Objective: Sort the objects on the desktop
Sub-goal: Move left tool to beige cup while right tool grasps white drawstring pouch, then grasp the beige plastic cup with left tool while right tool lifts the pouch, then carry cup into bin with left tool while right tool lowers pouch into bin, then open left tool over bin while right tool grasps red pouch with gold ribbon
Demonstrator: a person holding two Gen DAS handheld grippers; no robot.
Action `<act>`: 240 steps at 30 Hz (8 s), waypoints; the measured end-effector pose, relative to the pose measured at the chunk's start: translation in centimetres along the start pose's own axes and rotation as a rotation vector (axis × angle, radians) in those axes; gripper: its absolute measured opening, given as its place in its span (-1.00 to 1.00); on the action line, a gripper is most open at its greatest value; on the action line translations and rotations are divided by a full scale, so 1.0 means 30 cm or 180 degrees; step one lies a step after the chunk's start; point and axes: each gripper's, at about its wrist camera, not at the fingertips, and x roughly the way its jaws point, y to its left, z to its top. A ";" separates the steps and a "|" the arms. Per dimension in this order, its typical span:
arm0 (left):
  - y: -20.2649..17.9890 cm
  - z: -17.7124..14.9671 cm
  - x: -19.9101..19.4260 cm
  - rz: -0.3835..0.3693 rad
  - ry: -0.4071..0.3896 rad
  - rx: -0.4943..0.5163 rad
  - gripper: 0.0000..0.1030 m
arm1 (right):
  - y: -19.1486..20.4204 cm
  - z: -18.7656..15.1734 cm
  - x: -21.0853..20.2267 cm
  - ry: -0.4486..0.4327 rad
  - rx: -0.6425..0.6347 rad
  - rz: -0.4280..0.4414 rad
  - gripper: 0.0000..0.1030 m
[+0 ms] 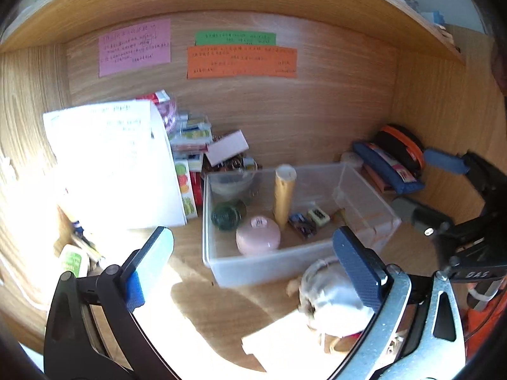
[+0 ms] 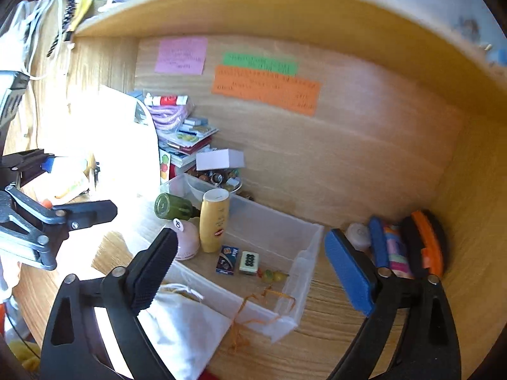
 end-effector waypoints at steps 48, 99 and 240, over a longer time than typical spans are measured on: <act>-0.054 -0.380 0.055 -0.0358 0.0940 -0.0135 0.98 | 0.049 -0.198 0.112 0.0814 0.0267 0.1059 -0.42; -0.061 -0.263 0.184 0.0122 0.0814 -0.0247 0.10 | -0.133 -0.150 0.007 0.0429 0.0748 0.1069 -0.41; -0.051 -0.117 0.095 0.0321 0.0402 0.0041 0.96 | -0.006 -0.190 -0.007 0.0434 0.0492 0.0754 0.58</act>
